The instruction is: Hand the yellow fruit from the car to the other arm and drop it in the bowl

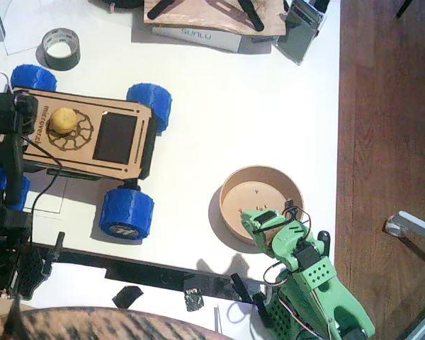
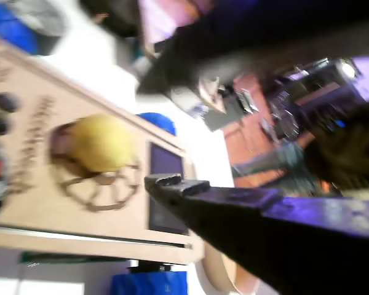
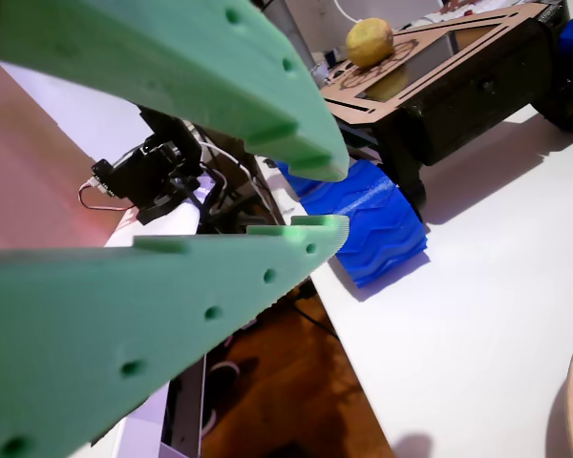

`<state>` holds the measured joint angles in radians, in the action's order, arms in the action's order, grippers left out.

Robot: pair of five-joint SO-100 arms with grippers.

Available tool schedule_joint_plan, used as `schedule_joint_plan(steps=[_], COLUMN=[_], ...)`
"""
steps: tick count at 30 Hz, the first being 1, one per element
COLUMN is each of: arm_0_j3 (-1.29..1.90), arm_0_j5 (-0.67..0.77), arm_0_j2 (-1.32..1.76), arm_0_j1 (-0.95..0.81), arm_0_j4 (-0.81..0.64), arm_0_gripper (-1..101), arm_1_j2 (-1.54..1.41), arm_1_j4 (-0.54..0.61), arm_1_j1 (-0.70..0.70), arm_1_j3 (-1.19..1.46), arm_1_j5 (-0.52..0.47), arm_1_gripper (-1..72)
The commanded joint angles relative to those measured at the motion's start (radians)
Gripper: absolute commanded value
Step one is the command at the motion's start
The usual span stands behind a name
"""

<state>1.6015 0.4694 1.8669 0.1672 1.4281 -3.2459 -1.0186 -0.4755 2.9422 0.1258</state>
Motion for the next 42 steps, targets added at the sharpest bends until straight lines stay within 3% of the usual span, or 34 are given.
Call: schedule_joint_plan(steps=[1, 9, 16, 26, 42], arm_0_j3=[-0.052, -0.06, -0.063, -0.063, -0.063], arm_0_j5=[-0.005, -0.005, -0.003, -0.074, -0.092], arm_0_j2=[-0.037, -0.238, -0.382, -0.489, -0.551], arm_0_j1=[0.014, 0.005, -0.04, -0.114, -0.135], arm_0_j4=[-0.029, -0.184, -0.321, -0.413, -0.425], arm_0_gripper=[28, 40, 41, 40, 41], arm_1_j2=[-0.006, -0.002, 0.029, 0.049, 0.066], arm_1_j4=[-0.003, -0.009, -0.006, -0.005, -0.003], arm_1_j1=[0.0, -0.003, -0.002, -0.002, -0.002], arm_1_j3=[-0.043, -0.043, -0.052, -0.055, -0.058], arm_1_j5=[0.008, 0.002, 0.0, 0.0, -0.003], arm_1_gripper=[0.1, 0.1, 0.1, 0.1, 0.1])
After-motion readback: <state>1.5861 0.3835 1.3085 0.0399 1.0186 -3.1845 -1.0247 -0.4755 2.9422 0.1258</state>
